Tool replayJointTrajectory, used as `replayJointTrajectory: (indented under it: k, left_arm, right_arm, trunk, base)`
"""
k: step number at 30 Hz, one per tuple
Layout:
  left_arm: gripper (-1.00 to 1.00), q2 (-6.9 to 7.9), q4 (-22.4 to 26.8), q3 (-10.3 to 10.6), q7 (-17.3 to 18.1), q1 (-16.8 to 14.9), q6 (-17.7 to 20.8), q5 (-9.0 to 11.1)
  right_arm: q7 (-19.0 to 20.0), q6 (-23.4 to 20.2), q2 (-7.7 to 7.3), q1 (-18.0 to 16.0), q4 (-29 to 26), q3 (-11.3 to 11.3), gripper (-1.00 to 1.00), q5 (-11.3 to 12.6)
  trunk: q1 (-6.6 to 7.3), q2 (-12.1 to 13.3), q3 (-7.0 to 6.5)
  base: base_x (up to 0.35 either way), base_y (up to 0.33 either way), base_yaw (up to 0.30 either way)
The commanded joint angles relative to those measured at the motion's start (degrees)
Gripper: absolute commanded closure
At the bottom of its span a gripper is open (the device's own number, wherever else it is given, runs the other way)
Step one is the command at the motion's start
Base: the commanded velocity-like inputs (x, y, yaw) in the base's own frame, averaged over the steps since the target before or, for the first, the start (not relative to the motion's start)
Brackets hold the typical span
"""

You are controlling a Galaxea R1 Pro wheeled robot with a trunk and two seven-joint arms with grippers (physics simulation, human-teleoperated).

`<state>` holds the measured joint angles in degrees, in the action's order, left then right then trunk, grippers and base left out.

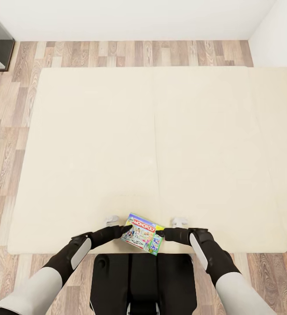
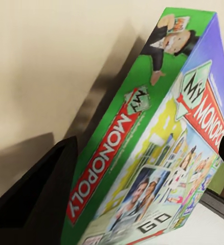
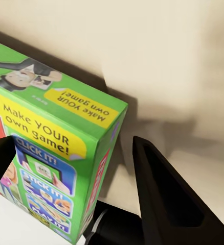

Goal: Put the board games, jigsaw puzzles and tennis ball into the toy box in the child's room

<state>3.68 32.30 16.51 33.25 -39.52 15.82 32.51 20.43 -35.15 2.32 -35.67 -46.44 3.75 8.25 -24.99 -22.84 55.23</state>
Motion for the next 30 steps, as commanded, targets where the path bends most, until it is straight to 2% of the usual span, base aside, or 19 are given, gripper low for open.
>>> replayJointTrajectory:
  k: [1, 3, 10, 30]
  left_arm:
    - [-1.00, -0.32, 0.1, 0.3, 0.0, 0.0, 0.4, 0.8]
    - [-1.00, -0.29, 0.1, 0.3, 0.3, 0.0, 0.1, -0.1]
    - [-1.00, -0.26, 0.2, 0.2, 0.9, 0.0, -0.2, -1.3]
    - [-1.00, -0.28, 0.2, 0.1, 1.2, -0.4, -1.1, -2.1]
  right_arm:
    - [-0.4, 0.0, -0.01, 0.0, -0.1, -0.1, -1.00, -0.5]
    - [-0.4, 0.0, -0.02, 0.0, -0.1, -0.1, -1.00, -0.5]
    - [-0.4, 0.0, -0.04, 0.0, -0.1, -0.1, -1.00, -0.5]
    - [-0.3, -0.1, -0.06, 0.1, -0.3, -0.1, -1.00, -0.4]
  trunk:
    - [-0.80, -0.1, 0.06]
    - [-0.80, -0.1, 0.06]
    - [-0.80, -0.1, 0.06]
    - [-0.80, -0.1, 0.06]
  base:
    - [0.000, 0.000, 0.000]
    - [0.000, 0.000, 0.000]
    - [0.000, 0.000, 0.000]
    - [0.000, 0.000, 0.000]
